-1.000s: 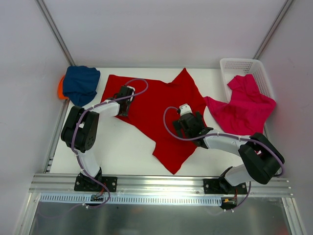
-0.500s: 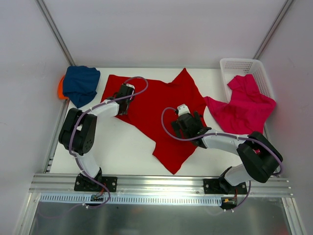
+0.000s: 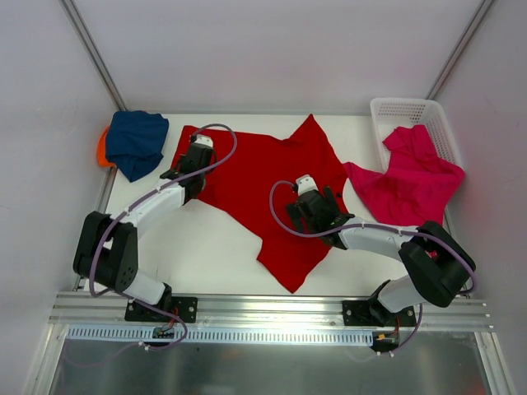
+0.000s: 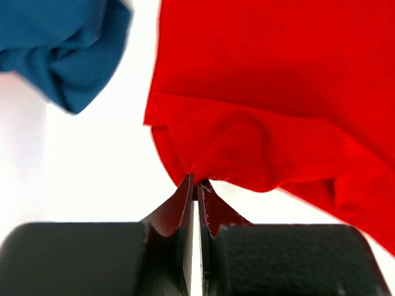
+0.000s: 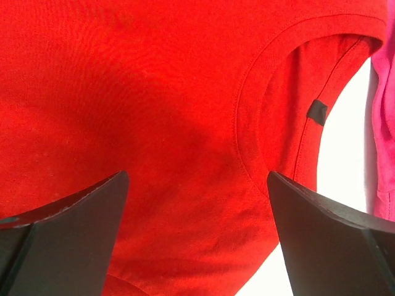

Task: Fold and stack the t-shirts
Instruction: Flatten out the tshirt

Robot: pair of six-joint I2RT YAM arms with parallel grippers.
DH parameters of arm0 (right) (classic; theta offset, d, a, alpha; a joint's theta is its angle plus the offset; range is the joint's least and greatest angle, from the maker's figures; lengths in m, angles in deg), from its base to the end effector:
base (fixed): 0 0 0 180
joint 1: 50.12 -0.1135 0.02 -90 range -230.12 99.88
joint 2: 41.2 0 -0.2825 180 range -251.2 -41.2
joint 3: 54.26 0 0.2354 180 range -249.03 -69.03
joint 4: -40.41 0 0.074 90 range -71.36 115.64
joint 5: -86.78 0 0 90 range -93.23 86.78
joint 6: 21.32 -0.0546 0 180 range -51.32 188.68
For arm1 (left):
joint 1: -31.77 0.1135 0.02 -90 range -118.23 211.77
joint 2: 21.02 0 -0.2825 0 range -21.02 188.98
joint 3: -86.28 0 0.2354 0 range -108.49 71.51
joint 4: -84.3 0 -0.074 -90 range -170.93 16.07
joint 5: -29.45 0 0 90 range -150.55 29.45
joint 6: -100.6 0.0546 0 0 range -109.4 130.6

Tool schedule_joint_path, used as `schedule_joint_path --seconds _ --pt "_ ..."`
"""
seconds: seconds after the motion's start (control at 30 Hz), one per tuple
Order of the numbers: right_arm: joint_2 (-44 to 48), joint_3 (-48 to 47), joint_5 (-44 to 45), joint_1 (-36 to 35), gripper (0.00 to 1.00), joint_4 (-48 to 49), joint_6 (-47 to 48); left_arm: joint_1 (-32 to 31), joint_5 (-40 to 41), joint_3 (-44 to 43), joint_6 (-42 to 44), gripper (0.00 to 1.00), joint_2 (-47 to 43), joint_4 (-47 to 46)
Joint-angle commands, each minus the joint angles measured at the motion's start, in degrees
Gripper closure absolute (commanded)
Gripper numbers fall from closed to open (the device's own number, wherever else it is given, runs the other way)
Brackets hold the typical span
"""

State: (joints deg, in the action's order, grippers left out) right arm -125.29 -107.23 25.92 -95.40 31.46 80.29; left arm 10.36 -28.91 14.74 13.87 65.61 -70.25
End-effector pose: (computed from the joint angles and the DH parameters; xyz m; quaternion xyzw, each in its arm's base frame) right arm 0.2198 0.1842 0.1945 -0.3246 0.8221 -0.1000 0.4570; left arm 0.3105 -0.0910 0.2559 0.0753 0.8781 0.1811 0.4365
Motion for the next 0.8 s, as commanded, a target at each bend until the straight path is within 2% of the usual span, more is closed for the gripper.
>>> schedule_joint_path --seconds 0.0,0.27,0.53,0.63,0.67,0.7,0.73,0.77 --pt "-0.45 -2.06 0.74 -0.51 0.01 0.06 0.34 -0.48 5.62 4.11 -0.98 1.0 -6.8 1.01" --pt "-1.86 -3.02 0.65 -0.95 0.0 -0.29 0.51 -0.48 16.95 16.24 -0.72 1.0 -18.5 0.92" --pt "-2.83 -3.64 0.82 -1.31 0.0 -0.64 0.6 -0.74 13.98 25.12 -3.09 1.0 -29.57 1.72" --pt "-2.66 -3.73 1.44 -1.74 0.01 -0.99 0.51 -1.53 11.7 28.9 -0.83 1.0 -33.97 1.02" --pt "-1.96 -3.64 1.44 -1.83 0.0 -1.34 0.16 -1.88 11.52 30.22 -0.11 0.97 -35.11 0.49" --pt "-1.34 -3.55 0.31 -1.92 0.0 -1.52 -0.19 -2.32 12.04 30.49 0.07 0.68 -35.3 -0.21" --pt "-0.47 -2.77 -0.05 -1.92 0.01 -1.43 -0.71 -2.5 14.39 30.49 -0.62 0.43 -35.21 -0.31" --pt "2.24 -2.15 -0.92 -2.01 0.01 -0.65 -1.68 -2.5 16.59 30.41 -1.59 0.23 -34.34 -0.48"
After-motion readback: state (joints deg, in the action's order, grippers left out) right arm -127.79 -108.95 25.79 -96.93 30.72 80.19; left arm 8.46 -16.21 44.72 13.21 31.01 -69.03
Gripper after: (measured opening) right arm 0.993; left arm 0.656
